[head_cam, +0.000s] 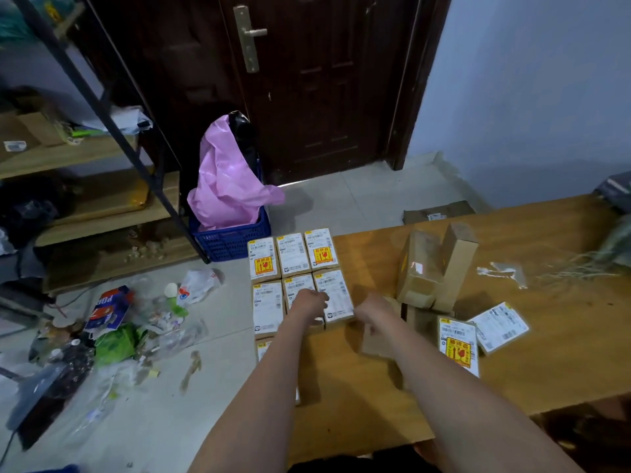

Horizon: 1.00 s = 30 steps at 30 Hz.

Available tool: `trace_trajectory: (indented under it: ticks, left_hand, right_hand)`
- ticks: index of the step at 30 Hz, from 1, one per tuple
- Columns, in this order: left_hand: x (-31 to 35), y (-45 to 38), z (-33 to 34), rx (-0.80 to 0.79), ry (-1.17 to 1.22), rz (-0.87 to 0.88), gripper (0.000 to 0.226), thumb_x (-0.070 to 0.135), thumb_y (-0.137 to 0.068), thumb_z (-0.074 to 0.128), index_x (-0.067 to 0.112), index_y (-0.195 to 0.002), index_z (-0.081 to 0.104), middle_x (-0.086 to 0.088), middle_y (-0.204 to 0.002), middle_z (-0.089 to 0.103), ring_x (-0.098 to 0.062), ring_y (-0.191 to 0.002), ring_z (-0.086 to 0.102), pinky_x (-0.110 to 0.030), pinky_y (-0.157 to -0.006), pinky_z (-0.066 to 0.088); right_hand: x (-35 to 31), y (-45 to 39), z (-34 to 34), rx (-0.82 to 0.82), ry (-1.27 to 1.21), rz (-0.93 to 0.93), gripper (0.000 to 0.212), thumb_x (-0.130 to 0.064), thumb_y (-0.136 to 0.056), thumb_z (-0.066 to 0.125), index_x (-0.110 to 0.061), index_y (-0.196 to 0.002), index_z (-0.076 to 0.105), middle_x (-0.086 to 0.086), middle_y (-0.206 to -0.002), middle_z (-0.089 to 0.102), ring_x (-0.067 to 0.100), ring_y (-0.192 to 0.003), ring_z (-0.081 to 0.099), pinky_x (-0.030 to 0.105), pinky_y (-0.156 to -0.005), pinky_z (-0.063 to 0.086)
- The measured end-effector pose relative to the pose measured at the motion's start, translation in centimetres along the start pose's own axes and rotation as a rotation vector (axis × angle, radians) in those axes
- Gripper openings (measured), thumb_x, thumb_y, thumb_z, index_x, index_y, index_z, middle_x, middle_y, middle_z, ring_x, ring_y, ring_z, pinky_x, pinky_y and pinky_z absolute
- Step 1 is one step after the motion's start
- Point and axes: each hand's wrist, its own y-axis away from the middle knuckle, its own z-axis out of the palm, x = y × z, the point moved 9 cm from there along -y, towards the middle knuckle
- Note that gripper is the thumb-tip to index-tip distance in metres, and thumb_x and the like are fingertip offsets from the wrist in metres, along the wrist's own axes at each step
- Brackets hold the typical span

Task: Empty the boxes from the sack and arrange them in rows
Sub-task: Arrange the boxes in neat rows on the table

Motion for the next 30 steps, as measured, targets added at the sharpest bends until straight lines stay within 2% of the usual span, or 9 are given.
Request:
trace_trajectory:
  ticks: [4,8,11,13,16,19,21,24,30]
  left_hand:
    - [-0.1,1.0,5.2,-0.087,-0.041,-0.036,0.021,0.018,-0.098,0.051,0.002,-0.106,0.062,-0.012,-0.1,0.062,-0.027,-0.085,0.058,-0.037,-0.071,0.049]
    - [-0.9,1.7,8.9,-0.143,-0.125,-0.066,0.026,0.027,-0.097,0.05,0.005,-0.101,0.06,-0.011,-0.096,0.061,-0.027,-0.086,0.057,-0.034,-0.07,0.048]
    - [-1.5,1.7,10.6,-0.169,-0.17,-0.101,0.035,0.028,-0.099,0.047,0.001,-0.119,0.057,-0.013,-0.108,0.063,-0.027,-0.092,0.059,-0.037,-0.077,0.051]
    - [-1.6,1.9,11.2,-0.179,-0.185,-0.128,0.034,0.024,-0.1,0.045,0.002,-0.125,0.052,-0.013,-0.11,0.059,-0.027,-0.094,0.057,-0.037,-0.078,0.049]
    - [-2.0,1.9,11.8,-0.194,-0.211,-0.173,0.039,0.024,-0.101,0.044,0.002,-0.132,0.05,-0.011,-0.111,0.055,-0.026,-0.097,0.054,-0.037,-0.081,0.047]
    - [-2.3,1.9,12.5,-0.204,-0.192,-0.208,0.044,0.026,-0.102,0.046,0.006,-0.141,0.042,-0.011,-0.123,0.049,-0.027,-0.105,0.052,-0.035,-0.081,0.044]
    - [-2.4,1.9,12.9,-0.217,-0.188,-0.228,0.047,0.028,-0.101,0.047,0.009,-0.144,0.038,-0.011,-0.125,0.045,-0.026,-0.102,0.051,-0.037,-0.079,0.046]
    - [-2.8,1.5,13.0,-0.21,-0.231,-0.246,0.057,0.031,-0.101,0.048,0.012,-0.151,0.028,-0.015,-0.152,0.034,-0.038,-0.135,0.039,-0.05,-0.103,0.039]
    - [-2.5,1.6,12.4,-0.198,-0.21,-0.262,0.058,0.029,-0.097,0.055,0.008,-0.147,0.035,-0.015,-0.152,0.034,-0.041,-0.138,0.036,-0.053,-0.105,0.041]
  right_hand:
    - [2.4,-0.4,-2.4,0.012,0.083,-0.003,0.043,-0.015,-0.097,0.047,-0.009,-0.14,0.049,0.012,-0.139,0.052,0.029,-0.12,0.057,0.036,-0.095,0.051]
    - [4.4,-1.9,-3.0,-0.004,0.115,-0.014,0.04,-0.013,-0.1,0.04,-0.007,-0.138,0.05,0.011,-0.134,0.056,0.024,-0.098,0.057,0.028,-0.075,0.048]
    - [5.5,-2.9,-2.6,-0.08,0.061,-0.019,0.039,-0.008,-0.097,0.044,0.001,-0.135,0.052,0.013,-0.114,0.061,0.018,-0.076,0.05,0.021,-0.053,0.036]
    - [6.0,-3.0,-2.4,-0.118,0.045,-0.018,0.036,-0.007,-0.097,0.045,0.003,-0.131,0.053,0.008,-0.085,0.052,0.014,-0.061,0.043,0.022,-0.048,0.033]
    - [6.7,-3.3,-2.2,-0.139,0.04,0.038,0.022,-0.003,-0.096,0.044,-0.002,-0.114,0.056,0.008,-0.074,0.042,0.018,-0.059,0.042,0.027,-0.046,0.034]
    - [7.3,-4.1,-1.6,-0.155,-0.055,0.078,0.009,-0.005,-0.095,0.044,-0.005,-0.092,0.052,0.009,-0.077,0.045,0.021,-0.062,0.045,0.029,-0.05,0.036]
    - [7.5,-4.5,-1.1,-0.198,-0.079,0.083,0.016,-0.007,-0.094,0.047,-0.002,-0.107,0.056,0.013,-0.093,0.053,0.027,-0.076,0.053,0.031,-0.062,0.046]
    - [8.0,-4.7,-0.8,-0.265,-0.048,0.105,0.035,-0.011,-0.097,0.051,0.002,-0.13,0.05,0.021,-0.122,0.057,0.037,-0.102,0.063,0.041,-0.087,0.056]
    - [9.4,-4.7,-1.4,-0.361,-0.112,0.254,0.027,-0.023,-0.101,0.042,-0.001,-0.114,0.05,0.014,-0.092,0.052,0.024,-0.069,0.052,0.038,-0.087,0.057]
